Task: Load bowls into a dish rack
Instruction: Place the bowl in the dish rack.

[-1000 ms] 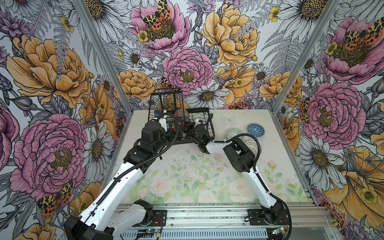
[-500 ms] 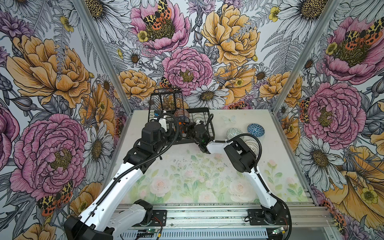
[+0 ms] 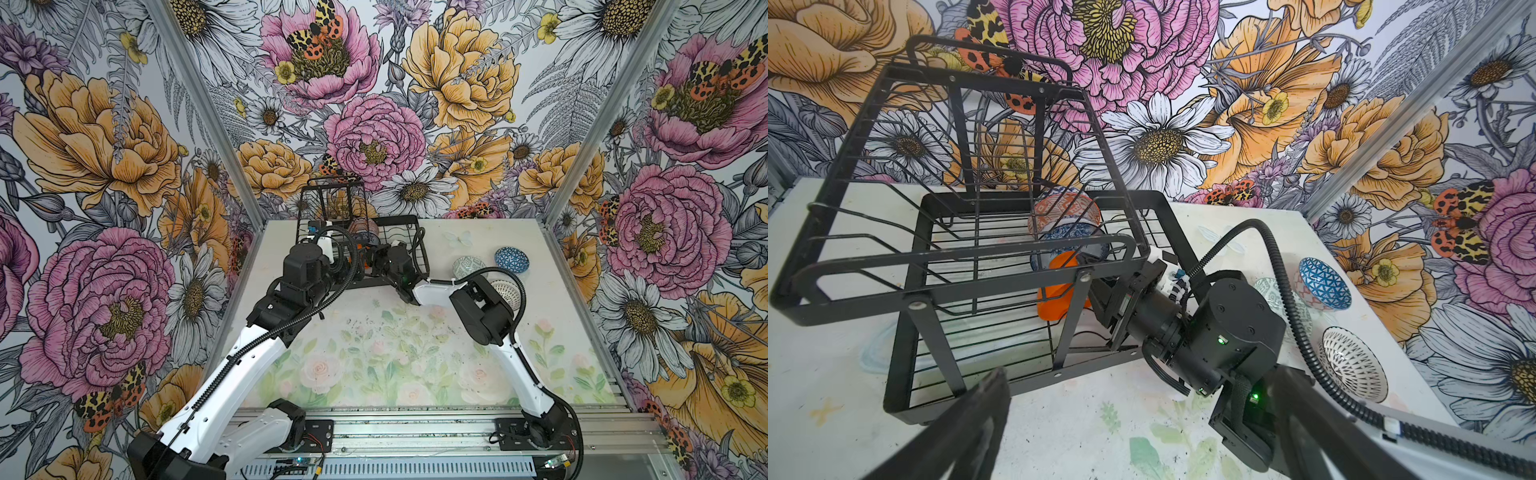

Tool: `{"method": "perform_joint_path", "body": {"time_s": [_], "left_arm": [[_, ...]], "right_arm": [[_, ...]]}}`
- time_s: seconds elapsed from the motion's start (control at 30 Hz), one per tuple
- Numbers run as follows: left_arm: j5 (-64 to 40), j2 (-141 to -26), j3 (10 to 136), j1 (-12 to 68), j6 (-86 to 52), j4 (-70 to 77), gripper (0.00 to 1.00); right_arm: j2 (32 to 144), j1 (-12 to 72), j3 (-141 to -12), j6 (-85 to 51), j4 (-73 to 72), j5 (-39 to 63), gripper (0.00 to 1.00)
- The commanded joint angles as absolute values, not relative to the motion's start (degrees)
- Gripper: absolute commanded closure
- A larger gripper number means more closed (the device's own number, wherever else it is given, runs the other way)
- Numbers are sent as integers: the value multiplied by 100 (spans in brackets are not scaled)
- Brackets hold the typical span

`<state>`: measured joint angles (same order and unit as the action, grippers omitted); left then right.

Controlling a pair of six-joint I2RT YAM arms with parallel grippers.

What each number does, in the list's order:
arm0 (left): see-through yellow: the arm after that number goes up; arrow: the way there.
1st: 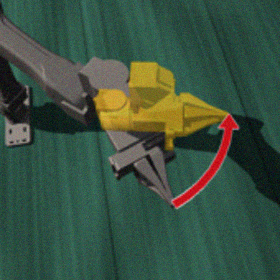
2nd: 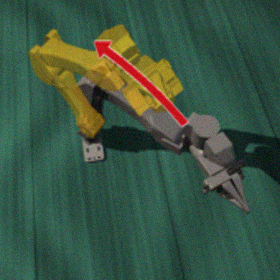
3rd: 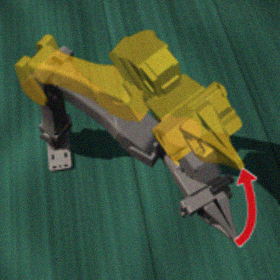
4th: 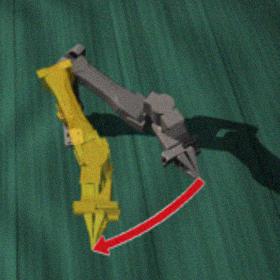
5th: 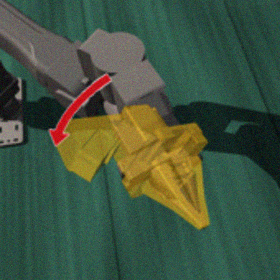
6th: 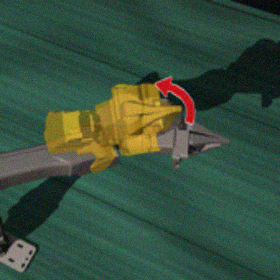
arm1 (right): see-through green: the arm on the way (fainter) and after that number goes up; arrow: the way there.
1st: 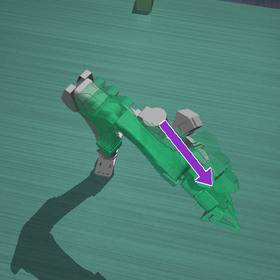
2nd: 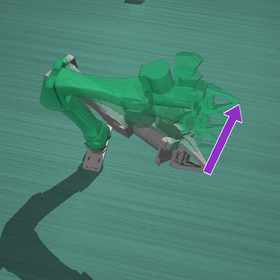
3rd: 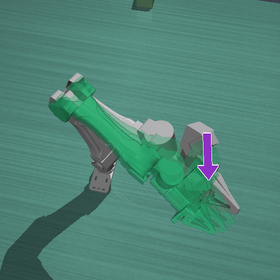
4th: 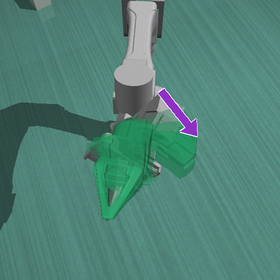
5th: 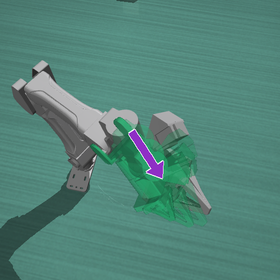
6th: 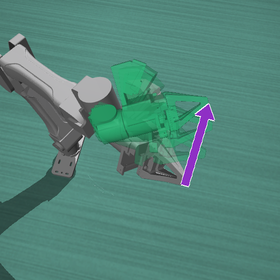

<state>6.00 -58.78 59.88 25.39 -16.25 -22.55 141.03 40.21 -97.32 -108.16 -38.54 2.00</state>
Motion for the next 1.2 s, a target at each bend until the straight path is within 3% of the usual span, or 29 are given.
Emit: {"method": "perform_joint_path", "body": {"time_s": [0.0,0.4,1.17], "left_arm": [[712,-5755,6041,2593,-1538,-2296,1],[714,-5753,6039,2602,-1531,-2302,2],[712,-5766,6046,2602,-1539,-2302,1]], "right_arm": [[14179,4236,-9616,-10846,-3103,589,98],[14142,4232,-9603,-10854,-3177,694,81],[13837,4193,-9258,-10743,-3331,800,76]]}}
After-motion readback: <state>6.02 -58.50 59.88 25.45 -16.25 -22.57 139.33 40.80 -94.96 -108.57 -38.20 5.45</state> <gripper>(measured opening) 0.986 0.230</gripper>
